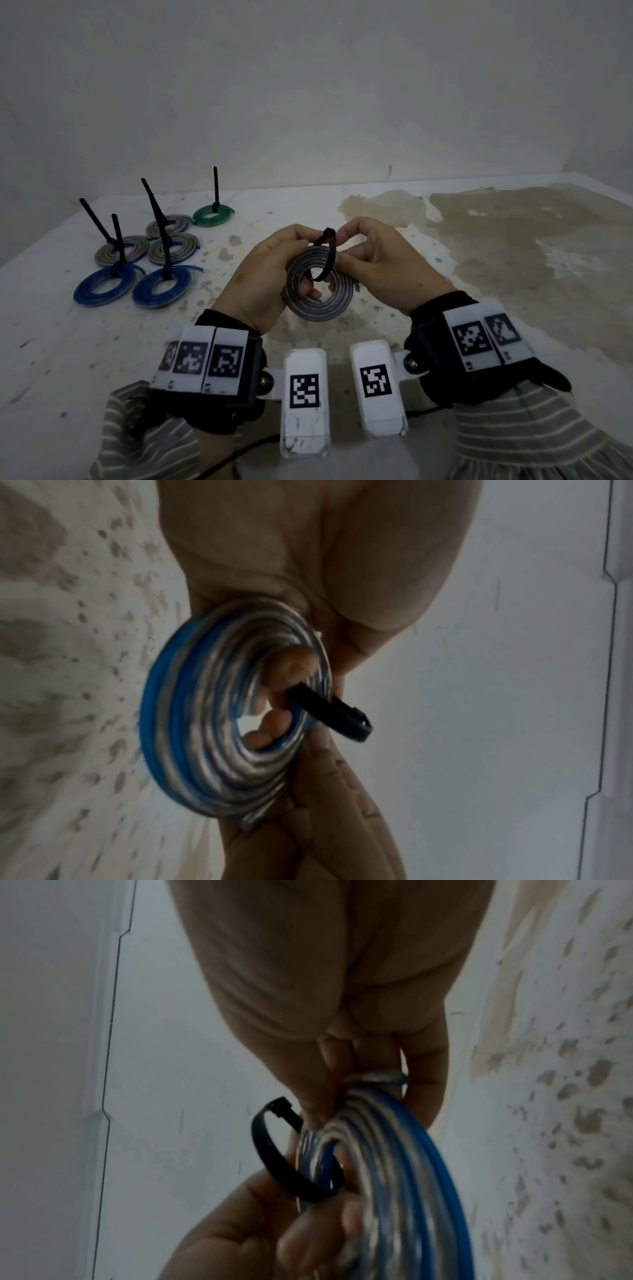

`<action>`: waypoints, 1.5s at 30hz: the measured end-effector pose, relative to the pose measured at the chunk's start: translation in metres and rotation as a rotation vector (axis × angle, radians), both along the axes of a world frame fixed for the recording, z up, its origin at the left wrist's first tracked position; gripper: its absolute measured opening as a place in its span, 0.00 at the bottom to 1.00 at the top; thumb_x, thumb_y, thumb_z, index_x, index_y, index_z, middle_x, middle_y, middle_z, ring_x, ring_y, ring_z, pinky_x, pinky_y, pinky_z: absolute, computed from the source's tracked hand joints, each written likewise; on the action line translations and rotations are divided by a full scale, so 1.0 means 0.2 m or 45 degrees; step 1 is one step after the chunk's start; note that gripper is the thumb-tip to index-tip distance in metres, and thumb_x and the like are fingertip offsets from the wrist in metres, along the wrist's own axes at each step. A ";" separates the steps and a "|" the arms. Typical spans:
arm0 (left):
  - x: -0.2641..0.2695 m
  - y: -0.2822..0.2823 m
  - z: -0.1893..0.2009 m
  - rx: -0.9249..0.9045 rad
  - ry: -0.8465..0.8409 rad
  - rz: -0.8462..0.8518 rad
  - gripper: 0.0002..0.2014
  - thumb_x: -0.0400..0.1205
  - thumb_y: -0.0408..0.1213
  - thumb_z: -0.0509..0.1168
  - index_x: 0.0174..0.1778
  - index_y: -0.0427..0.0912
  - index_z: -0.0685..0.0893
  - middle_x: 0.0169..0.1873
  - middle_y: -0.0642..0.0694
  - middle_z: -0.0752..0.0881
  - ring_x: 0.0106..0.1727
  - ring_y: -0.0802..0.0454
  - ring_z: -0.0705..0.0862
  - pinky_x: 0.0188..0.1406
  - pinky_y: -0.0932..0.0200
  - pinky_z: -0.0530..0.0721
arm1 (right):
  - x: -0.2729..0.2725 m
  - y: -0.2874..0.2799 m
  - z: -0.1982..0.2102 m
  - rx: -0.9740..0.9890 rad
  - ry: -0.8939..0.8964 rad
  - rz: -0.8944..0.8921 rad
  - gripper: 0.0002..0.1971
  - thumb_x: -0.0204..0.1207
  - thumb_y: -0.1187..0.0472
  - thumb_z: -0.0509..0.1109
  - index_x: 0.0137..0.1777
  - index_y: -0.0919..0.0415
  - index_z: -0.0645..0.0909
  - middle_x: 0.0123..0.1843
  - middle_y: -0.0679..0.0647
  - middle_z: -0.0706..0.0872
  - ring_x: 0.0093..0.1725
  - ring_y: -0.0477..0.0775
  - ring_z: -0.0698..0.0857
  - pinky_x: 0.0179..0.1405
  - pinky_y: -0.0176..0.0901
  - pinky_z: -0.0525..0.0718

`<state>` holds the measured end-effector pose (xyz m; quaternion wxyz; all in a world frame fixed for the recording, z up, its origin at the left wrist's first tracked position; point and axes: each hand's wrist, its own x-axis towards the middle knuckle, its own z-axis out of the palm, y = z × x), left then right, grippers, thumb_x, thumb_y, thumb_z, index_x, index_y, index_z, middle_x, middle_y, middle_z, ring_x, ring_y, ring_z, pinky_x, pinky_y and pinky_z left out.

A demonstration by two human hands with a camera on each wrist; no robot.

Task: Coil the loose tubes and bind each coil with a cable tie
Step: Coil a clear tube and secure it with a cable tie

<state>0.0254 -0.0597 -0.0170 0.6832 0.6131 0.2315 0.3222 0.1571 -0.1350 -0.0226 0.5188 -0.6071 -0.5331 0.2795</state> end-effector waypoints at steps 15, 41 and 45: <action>0.03 -0.03 -0.02 0.061 -0.025 0.131 0.05 0.77 0.28 0.66 0.37 0.40 0.78 0.19 0.53 0.80 0.14 0.61 0.71 0.19 0.65 0.77 | -0.02 -0.01 0.01 0.168 -0.007 -0.022 0.08 0.76 0.69 0.67 0.50 0.56 0.78 0.38 0.68 0.89 0.37 0.66 0.88 0.39 0.53 0.85; 0.05 -0.07 -0.03 0.122 0.080 0.161 0.08 0.79 0.28 0.63 0.36 0.42 0.76 0.25 0.46 0.78 0.14 0.61 0.70 0.23 0.59 0.73 | 0.00 0.00 0.01 0.213 0.017 -0.124 0.04 0.76 0.65 0.69 0.41 0.57 0.81 0.31 0.60 0.88 0.27 0.54 0.85 0.24 0.41 0.79; 0.05 -0.07 -0.02 0.149 0.070 0.167 0.07 0.79 0.27 0.63 0.37 0.41 0.76 0.29 0.43 0.81 0.15 0.61 0.71 0.22 0.60 0.74 | 0.01 0.01 0.01 0.214 0.073 -0.105 0.04 0.75 0.67 0.69 0.40 0.59 0.81 0.34 0.62 0.89 0.33 0.64 0.87 0.33 0.56 0.85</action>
